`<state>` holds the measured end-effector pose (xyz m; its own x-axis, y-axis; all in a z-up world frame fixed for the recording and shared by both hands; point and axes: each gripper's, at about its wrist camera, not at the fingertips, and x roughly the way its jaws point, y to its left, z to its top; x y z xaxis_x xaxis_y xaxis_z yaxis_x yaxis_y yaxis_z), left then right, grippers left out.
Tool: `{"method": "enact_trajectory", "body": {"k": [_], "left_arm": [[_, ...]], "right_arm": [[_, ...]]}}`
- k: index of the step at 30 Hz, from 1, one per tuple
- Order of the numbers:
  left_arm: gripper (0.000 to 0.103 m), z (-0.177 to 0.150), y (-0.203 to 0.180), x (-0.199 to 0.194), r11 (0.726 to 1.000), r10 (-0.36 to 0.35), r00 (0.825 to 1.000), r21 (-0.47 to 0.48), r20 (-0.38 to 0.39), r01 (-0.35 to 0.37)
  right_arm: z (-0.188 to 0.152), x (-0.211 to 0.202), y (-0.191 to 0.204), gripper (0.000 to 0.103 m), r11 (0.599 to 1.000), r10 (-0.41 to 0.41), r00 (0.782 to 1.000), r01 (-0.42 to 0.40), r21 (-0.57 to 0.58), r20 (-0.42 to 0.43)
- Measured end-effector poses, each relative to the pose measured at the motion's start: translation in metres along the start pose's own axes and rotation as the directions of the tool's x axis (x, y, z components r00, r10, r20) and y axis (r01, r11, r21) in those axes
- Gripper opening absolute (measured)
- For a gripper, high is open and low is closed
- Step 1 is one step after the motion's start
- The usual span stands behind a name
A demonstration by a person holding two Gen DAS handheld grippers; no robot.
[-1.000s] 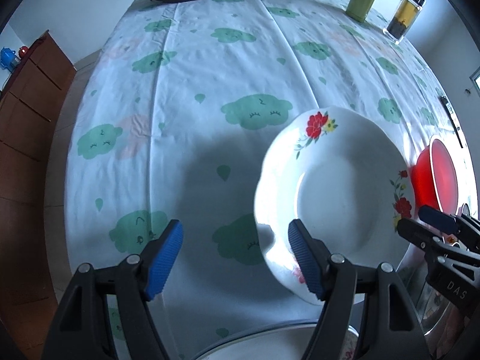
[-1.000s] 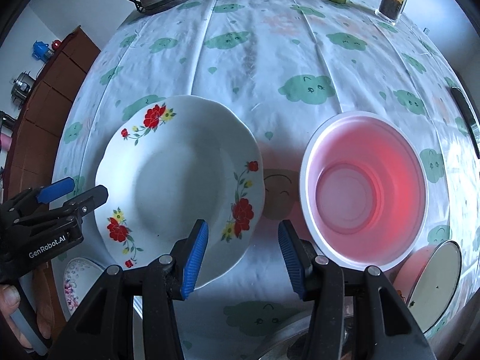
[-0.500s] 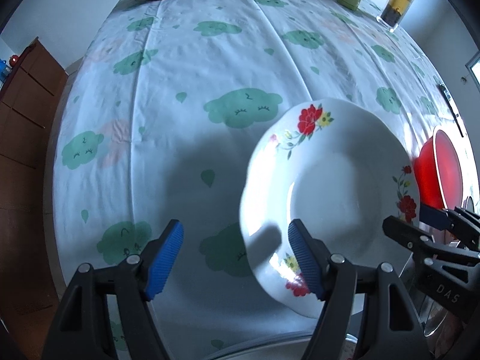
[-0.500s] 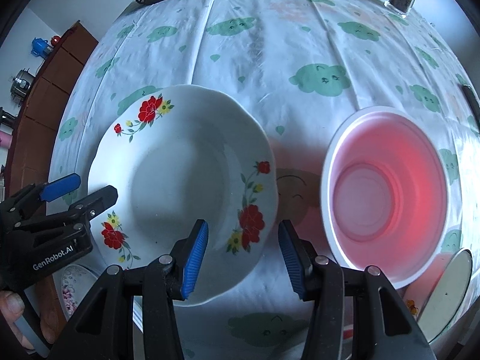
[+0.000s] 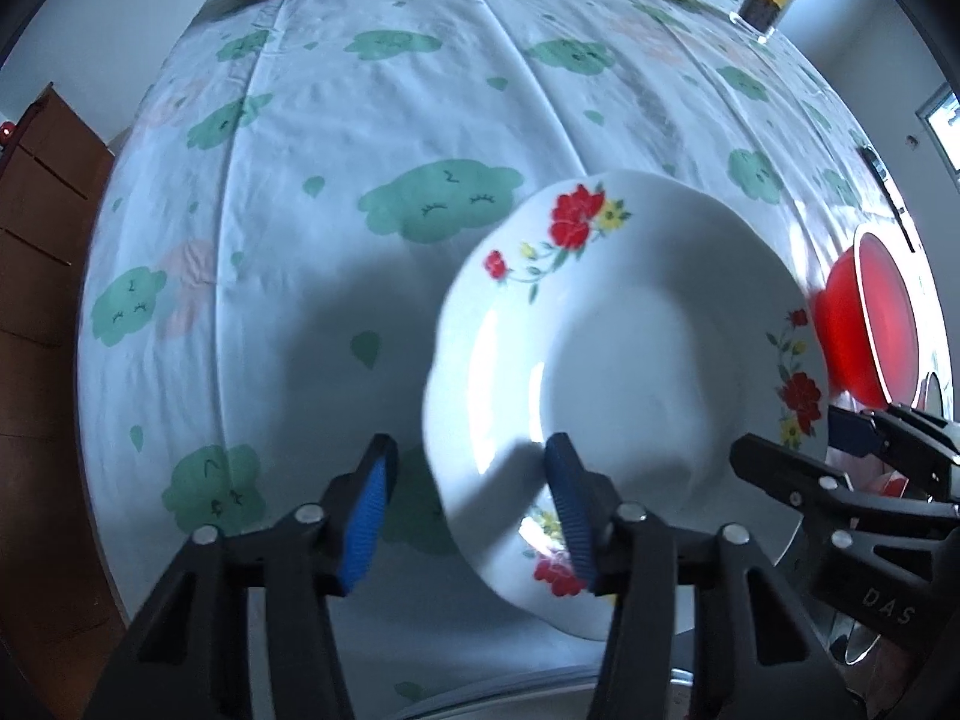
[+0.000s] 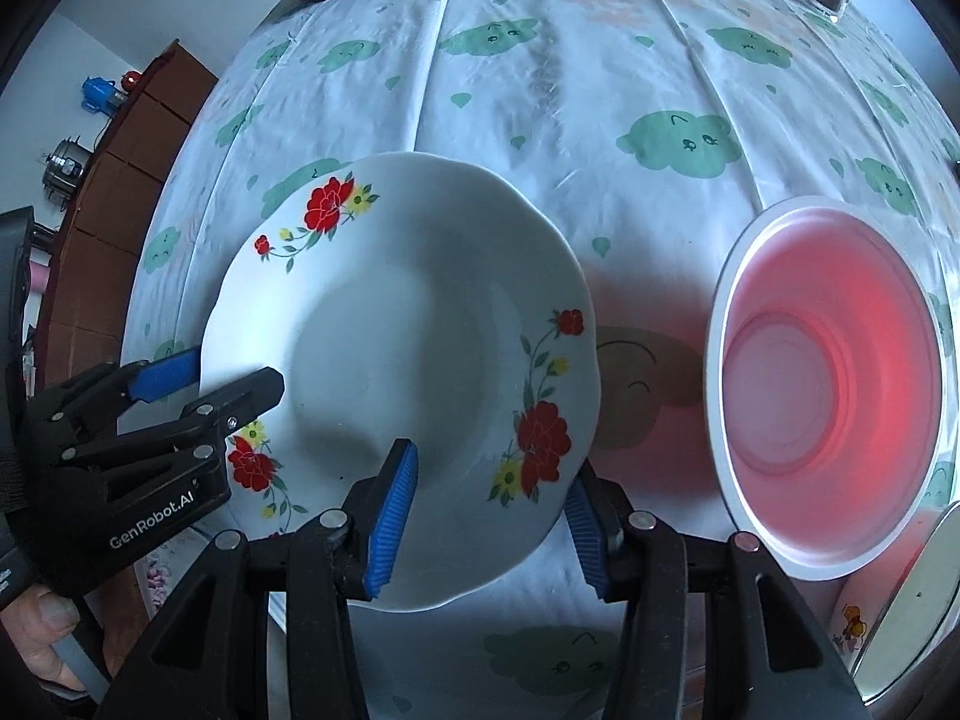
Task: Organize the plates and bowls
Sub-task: 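Close both grippers on the red-flower plate rim, then lift the red-flower plate with both grippers over the pink-floral plate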
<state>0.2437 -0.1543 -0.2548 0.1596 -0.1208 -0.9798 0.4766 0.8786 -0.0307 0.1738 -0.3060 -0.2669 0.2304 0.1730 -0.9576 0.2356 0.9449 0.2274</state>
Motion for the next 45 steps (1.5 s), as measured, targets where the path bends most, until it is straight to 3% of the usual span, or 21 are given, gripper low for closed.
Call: {"method": "enact_trajectory", "body": {"k": [3, 9, 12, 18, 28, 45], "left_arm": [[0.038, 0.001, -0.007, 0.000, 1.000, 0.001, 1.000, 0.016, 0.009, -0.001], [0.037, 0.003, -0.009, 0.000, 1.000, 0.010, 1.000, 0.012, 0.012, -0.010], [0.040, 0.005, -0.008, -0.001, 1.000, 0.024, 0.999, -0.003, 0.027, -0.024], [0.036, 0.010, -0.007, -0.004, 0.998, 0.045, 0.998, 0.045, 0.038, -0.047], [0.034, 0.004, -0.001, -0.015, 0.995, 0.091, 0.994, 0.039, 0.055, -0.094], [0.032, -0.008, 0.003, -0.026, 0.994, 0.105, 0.991, 0.014, 0.084, -0.106]], "right_arm": [[0.001, -0.001, -0.003, 0.046, 1.000, -0.011, 1.000, 0.011, 0.001, 0.012], [0.003, -0.001, -0.008, 0.032, 0.999, -0.038, 0.999, 0.038, 0.009, 0.010], [0.004, 0.000, -0.010, 0.032, 0.999, -0.037, 0.999, 0.036, 0.025, 0.010], [0.006, 0.000, -0.009, 0.032, 0.999, -0.051, 0.999, 0.050, 0.019, 0.008], [0.010, -0.002, 0.008, 0.032, 0.998, -0.048, 0.999, 0.049, -0.025, 0.009], [0.003, -0.015, 0.016, 0.032, 0.995, -0.053, 0.998, 0.057, -0.085, 0.046]]}}
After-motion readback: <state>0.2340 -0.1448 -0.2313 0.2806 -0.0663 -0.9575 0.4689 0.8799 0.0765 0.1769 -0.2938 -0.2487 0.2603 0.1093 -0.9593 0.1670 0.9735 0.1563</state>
